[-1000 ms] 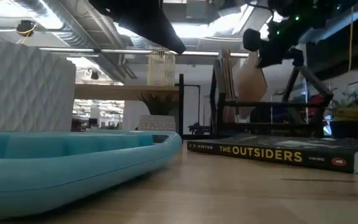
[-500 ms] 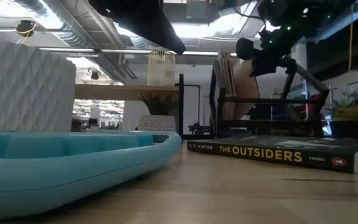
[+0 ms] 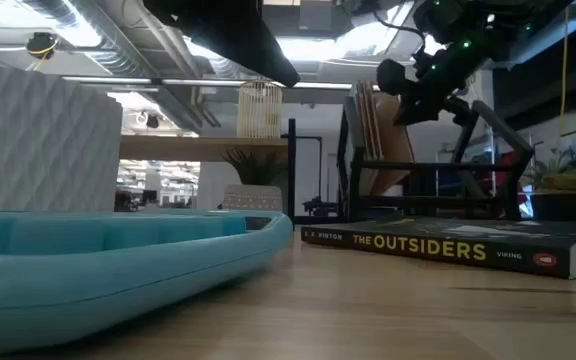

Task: Stock shelves
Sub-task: Put the brown book on the book shelf

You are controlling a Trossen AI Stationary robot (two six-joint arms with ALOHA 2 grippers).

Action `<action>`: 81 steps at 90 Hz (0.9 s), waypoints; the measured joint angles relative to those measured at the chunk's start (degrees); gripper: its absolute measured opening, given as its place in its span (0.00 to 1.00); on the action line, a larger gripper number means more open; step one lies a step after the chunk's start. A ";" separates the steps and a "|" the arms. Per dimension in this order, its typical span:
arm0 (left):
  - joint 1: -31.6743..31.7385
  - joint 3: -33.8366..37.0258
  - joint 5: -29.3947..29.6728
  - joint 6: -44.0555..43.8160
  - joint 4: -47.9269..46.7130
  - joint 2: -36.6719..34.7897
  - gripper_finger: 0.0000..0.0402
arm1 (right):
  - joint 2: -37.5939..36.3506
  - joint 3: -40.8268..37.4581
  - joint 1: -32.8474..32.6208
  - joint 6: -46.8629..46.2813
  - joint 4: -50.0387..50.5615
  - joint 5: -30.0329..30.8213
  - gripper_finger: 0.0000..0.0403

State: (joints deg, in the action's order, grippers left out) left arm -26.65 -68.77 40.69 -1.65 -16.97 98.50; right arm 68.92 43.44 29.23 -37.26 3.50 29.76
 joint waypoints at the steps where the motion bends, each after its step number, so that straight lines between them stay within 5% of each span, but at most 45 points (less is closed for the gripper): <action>1: 0.00 0.00 0.00 0.00 0.00 0.00 0.42 | -0.03 -0.01 0.00 -0.01 -0.12 -0.12 0.06; 81: 0.00 0.00 0.00 -0.07 0.01 0.00 0.42 | -0.55 -0.04 0.04 10.56 -3.51 -15.34 0.06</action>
State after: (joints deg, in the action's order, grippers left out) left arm -26.65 -68.77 40.69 -1.72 -16.96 98.50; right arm 68.37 43.40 29.28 -26.70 -0.01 14.42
